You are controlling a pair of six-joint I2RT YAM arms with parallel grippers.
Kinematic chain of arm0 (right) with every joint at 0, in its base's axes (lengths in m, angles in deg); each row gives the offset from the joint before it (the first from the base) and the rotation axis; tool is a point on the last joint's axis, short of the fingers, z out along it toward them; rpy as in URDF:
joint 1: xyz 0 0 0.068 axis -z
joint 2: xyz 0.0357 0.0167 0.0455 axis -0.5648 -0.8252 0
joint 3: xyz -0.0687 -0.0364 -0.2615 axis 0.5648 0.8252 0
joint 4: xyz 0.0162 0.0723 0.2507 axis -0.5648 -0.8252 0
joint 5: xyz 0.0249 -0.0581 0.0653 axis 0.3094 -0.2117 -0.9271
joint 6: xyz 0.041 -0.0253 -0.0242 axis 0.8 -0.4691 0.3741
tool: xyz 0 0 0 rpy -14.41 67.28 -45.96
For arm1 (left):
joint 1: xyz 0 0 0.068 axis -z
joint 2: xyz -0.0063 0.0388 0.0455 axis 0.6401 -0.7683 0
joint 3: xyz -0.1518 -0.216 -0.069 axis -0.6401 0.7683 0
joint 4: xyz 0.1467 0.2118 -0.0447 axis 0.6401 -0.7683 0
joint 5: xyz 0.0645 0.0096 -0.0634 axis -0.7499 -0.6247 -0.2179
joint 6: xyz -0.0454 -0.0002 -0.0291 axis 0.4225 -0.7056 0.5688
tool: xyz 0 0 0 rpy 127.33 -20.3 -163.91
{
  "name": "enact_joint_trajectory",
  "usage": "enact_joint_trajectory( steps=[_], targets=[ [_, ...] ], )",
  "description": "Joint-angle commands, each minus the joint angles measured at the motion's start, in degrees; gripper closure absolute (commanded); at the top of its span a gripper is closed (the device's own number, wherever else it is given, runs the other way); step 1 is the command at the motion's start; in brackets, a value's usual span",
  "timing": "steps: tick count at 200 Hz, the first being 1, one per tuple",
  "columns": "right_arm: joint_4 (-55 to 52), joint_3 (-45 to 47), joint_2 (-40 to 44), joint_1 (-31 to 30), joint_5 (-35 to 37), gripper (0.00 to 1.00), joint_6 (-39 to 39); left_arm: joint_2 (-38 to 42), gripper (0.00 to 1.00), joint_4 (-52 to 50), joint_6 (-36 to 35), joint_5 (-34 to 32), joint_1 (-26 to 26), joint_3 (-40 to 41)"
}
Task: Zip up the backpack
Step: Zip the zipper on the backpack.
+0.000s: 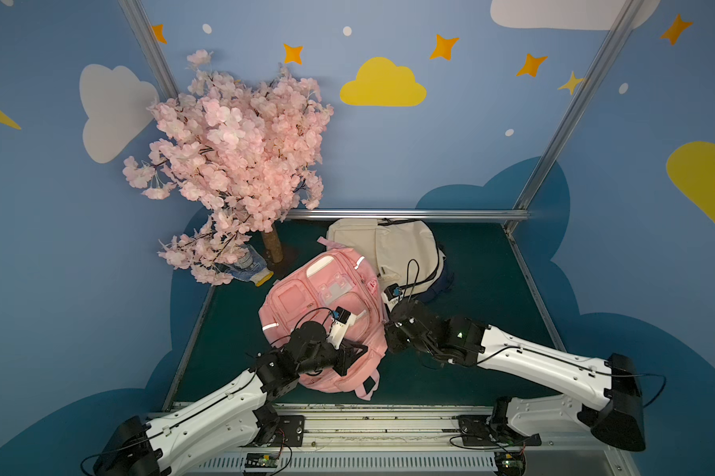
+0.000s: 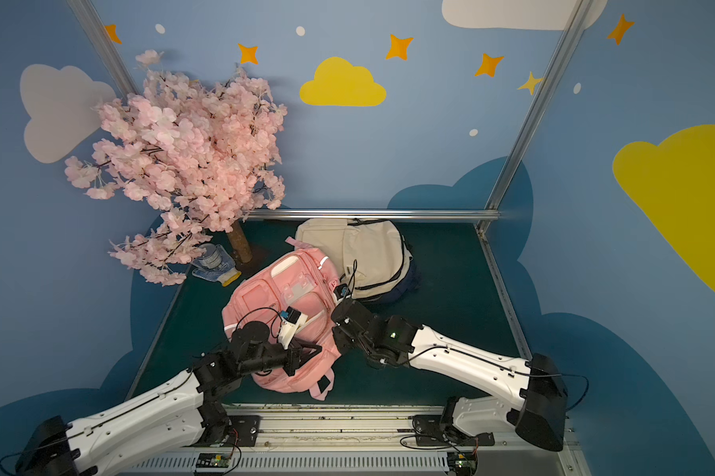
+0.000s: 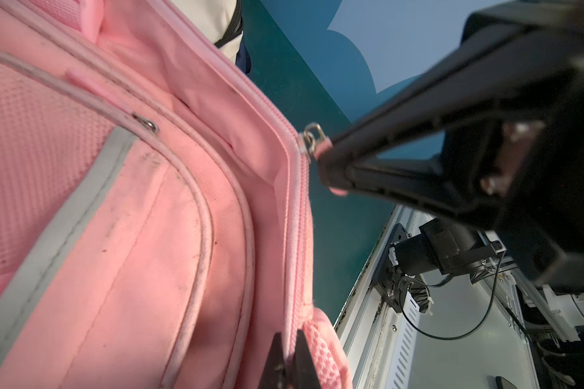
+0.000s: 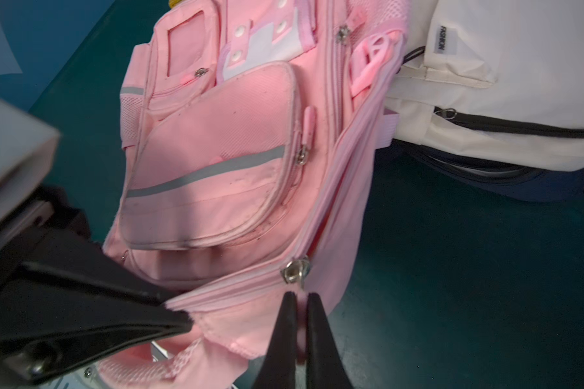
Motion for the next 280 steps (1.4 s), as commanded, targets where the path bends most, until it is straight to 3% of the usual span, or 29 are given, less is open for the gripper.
enact_joint_trajectory(
  steps=[1,36,72,90,113,128,150,186,218,280],
  targets=[
    [-1.8,-2.9,0.0,4.5,1.9,1.00,-1.4,0.6,0.97,-5.1,-1.8,-2.4,1.3,-0.3],
    [1.0,-4.3,-0.9,5.7,-2.1,1.00,-6.1,-0.5,0.95,-4.4,-3.0,-3.4,4.6,-1.6],
    [6.2,-2.9,0.2,1.7,-6.6,1.00,-7.7,-1.4,0.68,-5.7,-2.3,-7.0,4.6,-4.8],
    [10.6,-0.5,1.4,-1.6,-6.0,1.00,-10.1,-1.7,0.49,-3.4,-2.4,-8.3,4.6,-5.1],
    [12.9,0.5,1.9,-3.8,-4.9,1.00,-10.6,-4.5,0.44,-1.7,-3.3,-7.9,4.6,-6.1],
    [13.1,0.5,2.1,-4.5,-3.8,1.00,-10.5,-6.8,0.47,-2.3,-3.7,-8.3,4.6,-7.0],
    [12.3,0.4,2.4,-4.5,-0.7,1.00,-10.2,-8.6,0.69,-2.7,-3.7,-8.5,4.6,-7.1],
    [10.3,0.1,3.0,1.0,-0.9,1.00,-7.4,-7.9,0.90,-3.2,-3.4,-7.3,4.8,-6.3],
    [8.1,-2.1,0.4,7.1,-2.0,1.00,-7.3,-5.0,0.97,-3.8,-3.1,-8.8,6.1,-5.8],
    [12.0,-8.7,-8.6,17.7,-8.4,1.00,-11.1,-1.3,0.97,-6.0,-4.9,-12.8,11.7,-9.0]
  ],
)
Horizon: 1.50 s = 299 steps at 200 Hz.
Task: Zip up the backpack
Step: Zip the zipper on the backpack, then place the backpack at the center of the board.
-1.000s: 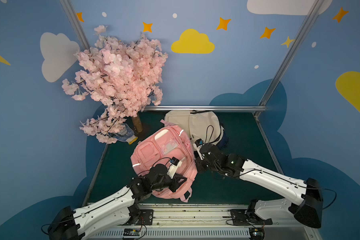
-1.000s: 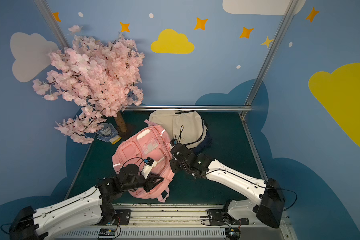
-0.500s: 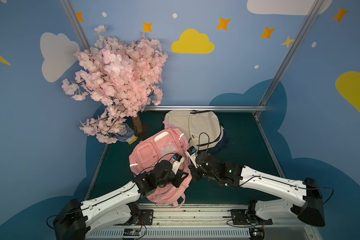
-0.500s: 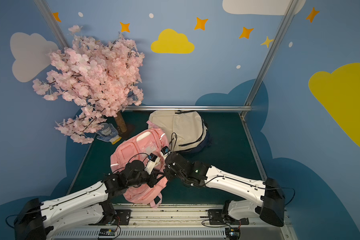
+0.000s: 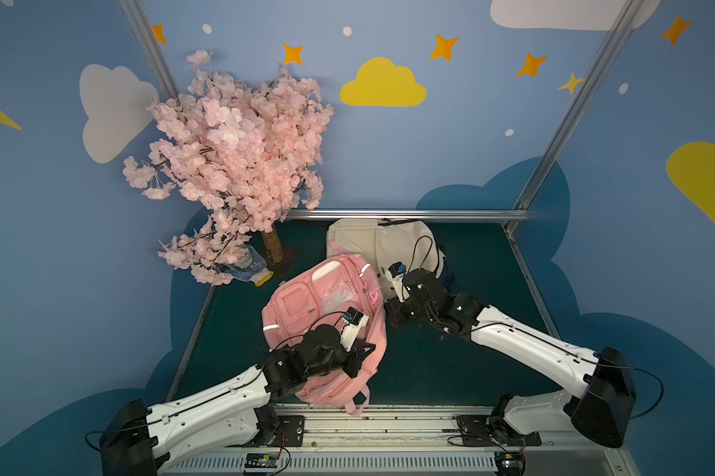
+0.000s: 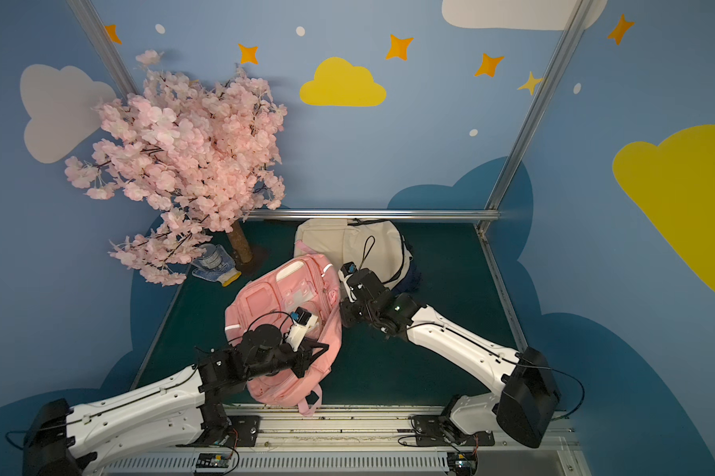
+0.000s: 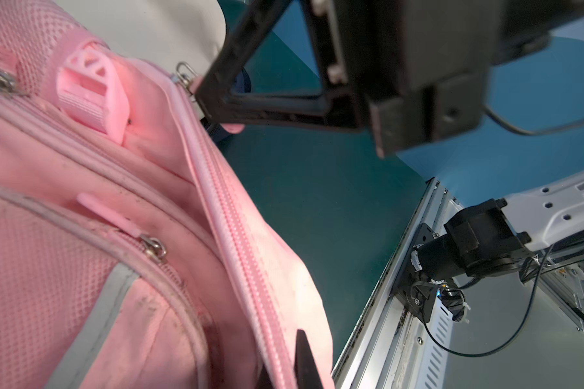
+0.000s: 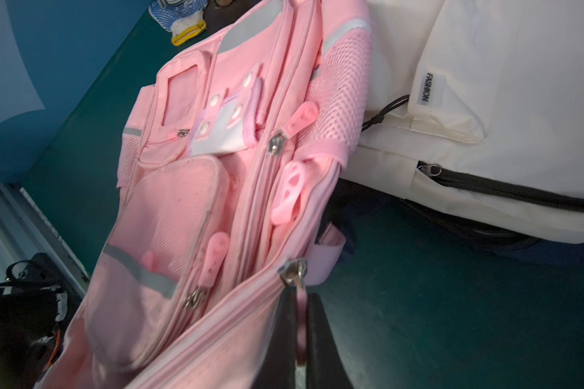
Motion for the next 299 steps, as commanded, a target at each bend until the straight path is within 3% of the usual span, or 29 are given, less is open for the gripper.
enact_joint_trajectory(
  steps=[1,65,91,104,115,144,186,225,273,299],
  targets=[
    [5.0,-5.4,-2.3,4.2,4.1,1.00,-1.9,2.0,0.97,-2.7,-1.4,0.3,1.6,-2.5],
    [4.8,-8.3,-1.8,2.4,2.7,1.00,-3.5,1.5,0.97,-2.7,2.1,-3.6,1.5,-6.4],
    [1.8,-8.2,5.0,1.5,6.2,0.43,-2.0,1.7,0.97,-4.7,6.5,-8.5,-0.2,-10.6],
    [2.9,-5.8,10.9,1.0,8.7,0.27,-1.0,2.7,0.98,-4.1,10.3,-8.6,-3.5,-12.9],
    [3.8,-4.2,15.7,1.0,9.3,0.21,-0.8,3.2,0.97,-3.2,13.3,-8.0,-7.1,-14.8],
    [5.4,0.9,23.8,-0.1,7.2,0.19,-0.9,0.2,0.97,-3.4,17.8,-9.8,-13.5,-23.8],
    [20.6,18.7,33.9,-8.1,6.5,0.19,-5.5,-8.3,0.98,0.3,17.3,-15.4,-13.7,-38.5],
    [28.0,27.2,36.9,-13.7,8.4,0.18,-8.1,-15.0,0.97,0.8,16.4,-20.1,-13.7,-49.5],
    [47.7,40.2,41.5,-17.4,3.4,0.16,-10.2,-20.0,0.98,-1.0,17.6,-30.4,-13.1,-55.4],
    [52.7,44.1,41.1,-18.1,5.5,0.15,-10.1,-21.7,0.97,1.8,20.8,-32.1,-13.2,-54.4]
  ],
)
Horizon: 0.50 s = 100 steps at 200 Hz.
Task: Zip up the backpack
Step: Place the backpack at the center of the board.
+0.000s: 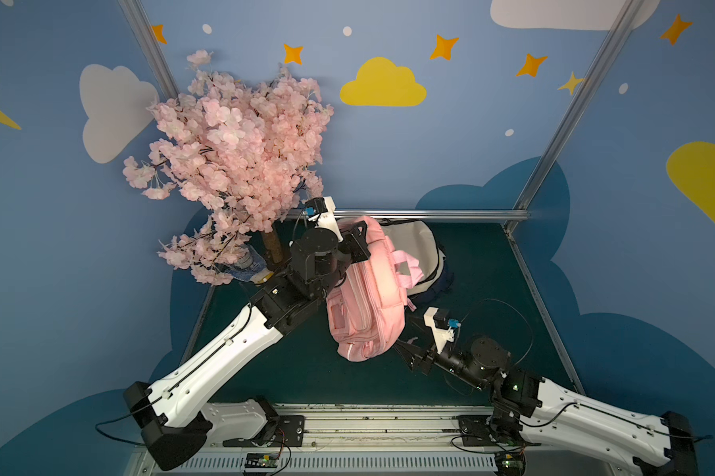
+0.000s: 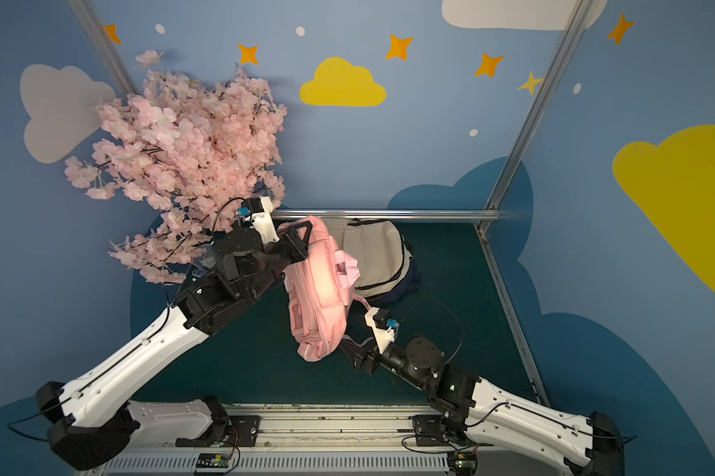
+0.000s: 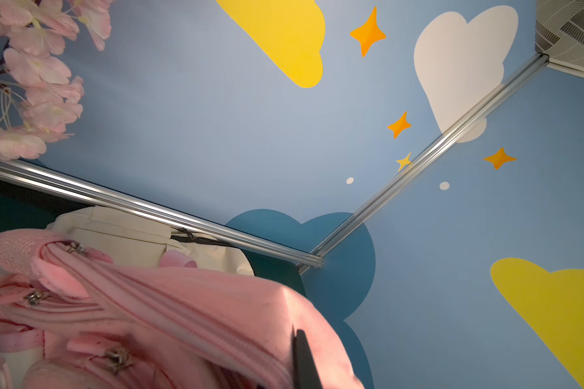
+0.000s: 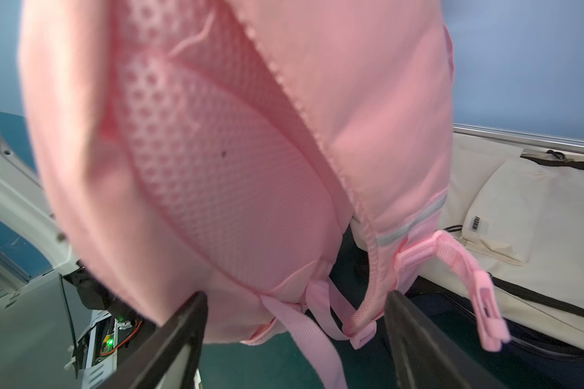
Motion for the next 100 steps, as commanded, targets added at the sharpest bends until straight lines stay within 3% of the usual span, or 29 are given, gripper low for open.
enact_joint_trajectory(
  steps=[1,39,82,100],
  targets=[
    [10.7,2.6,-0.3,-1.1,0.0,0.15,-1.1,-0.2,0.97,9.5,1.9,-6.6,-0.3,-2.4],
    [16.2,4.6,-3.4,-1.7,2.4,0.15,-1.7,-2.3,0.98,10.0,3.6,-9.1,-0.6,-2.5],
    [24.3,6.6,-7.7,-1.0,14.8,0.14,-2.3,-1.4,0.97,10.2,4.9,-9.8,-0.6,-0.1],
    [21.7,3.5,-8.0,0.7,12.4,0.27,-0.8,-0.4,0.97,10.2,5.0,-10.9,-0.6,0.9]
  ],
)
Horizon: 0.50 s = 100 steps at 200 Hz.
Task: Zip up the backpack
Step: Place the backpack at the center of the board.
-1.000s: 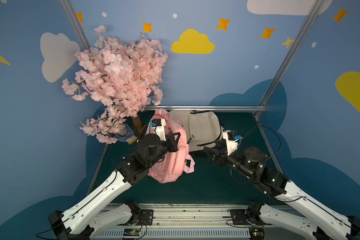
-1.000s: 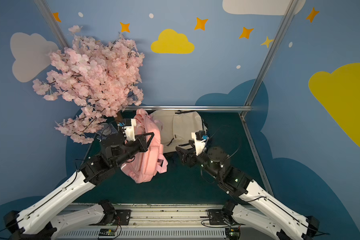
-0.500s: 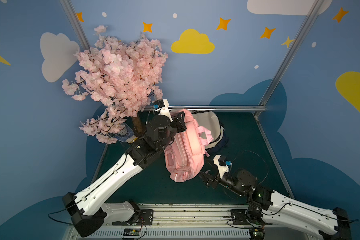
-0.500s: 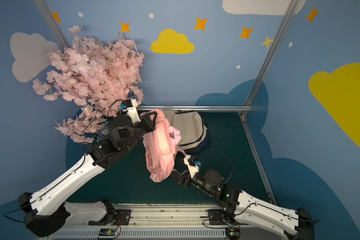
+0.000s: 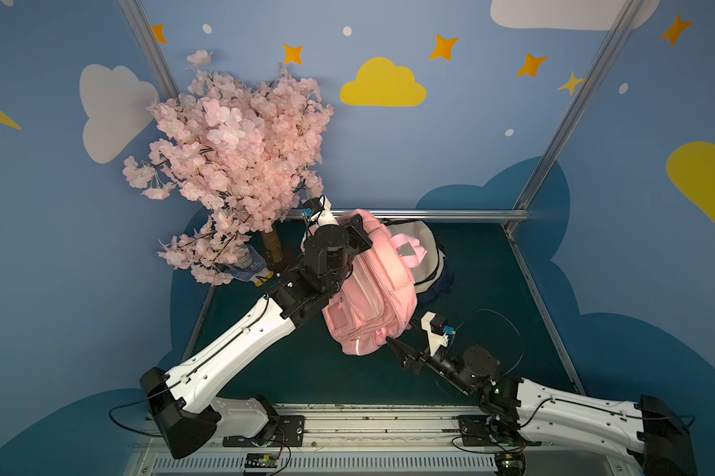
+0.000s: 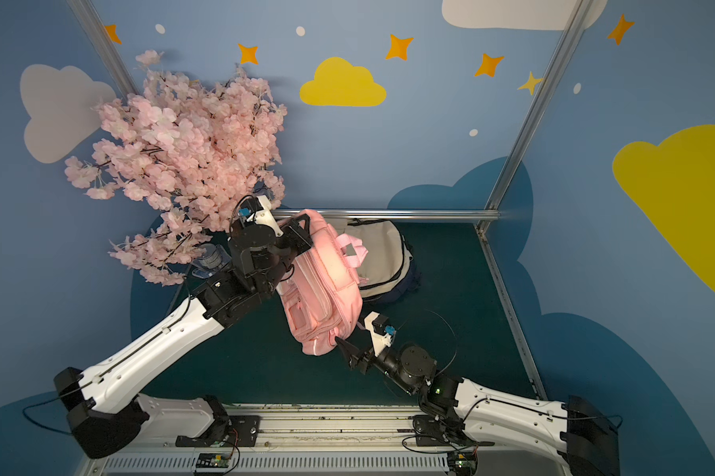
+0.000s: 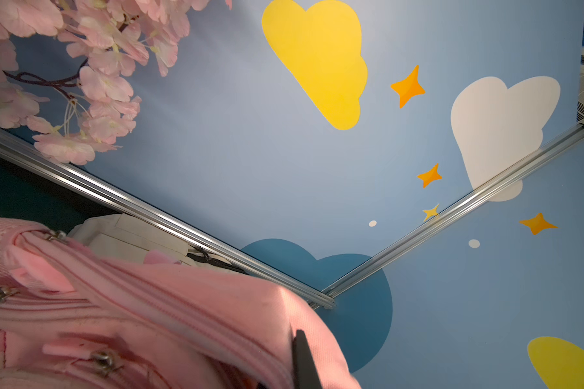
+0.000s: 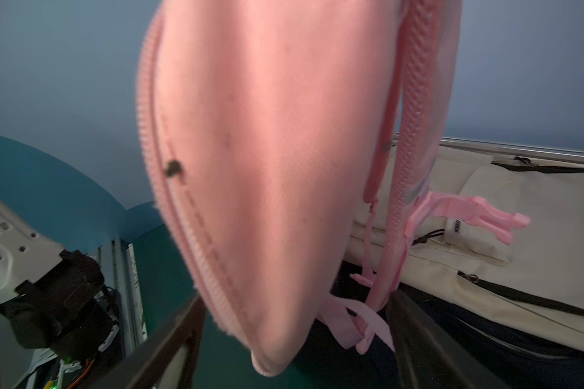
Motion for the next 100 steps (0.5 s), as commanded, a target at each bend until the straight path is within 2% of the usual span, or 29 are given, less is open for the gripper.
enact_joint_trajectory(
  steps=[1,30,40,53,62,79,100],
  targets=[
    [4.0,-2.6,-0.4,1.6,3.1,0.28,1.0,3.0,0.98,5.6,0.2,-2.9,-0.2,0.5],
    [-0.7,-7.4,-3.4,2.5,1.3,0.49,2.7,4.5,0.98,4.9,0.5,-4.9,-0.2,1.5],
    [-3.4,-9.2,-3.5,2.7,1.1,0.63,3.5,5.1,0.98,3.5,0.6,-6.0,-0.3,1.5],
    [-10.9,-13.0,-2.6,3.6,2.0,0.89,6.7,6.2,0.97,1.4,0.7,-8.0,-0.2,1.8],
    [-17.4,-16.1,-1.5,4.9,1.1,1.00,9.1,7.3,0.97,0.1,0.4,-9.7,-0.2,2.2],
    [-28.3,-21.3,0.9,7.4,-3.0,1.00,13.1,9.7,0.97,0.8,-2.9,-13.9,0.8,3.8],
    [-40.4,-29.4,1.0,11.3,-9.5,1.00,17.3,11.5,0.95,4.7,-13.4,-23.6,4.2,4.8]
  ],
)
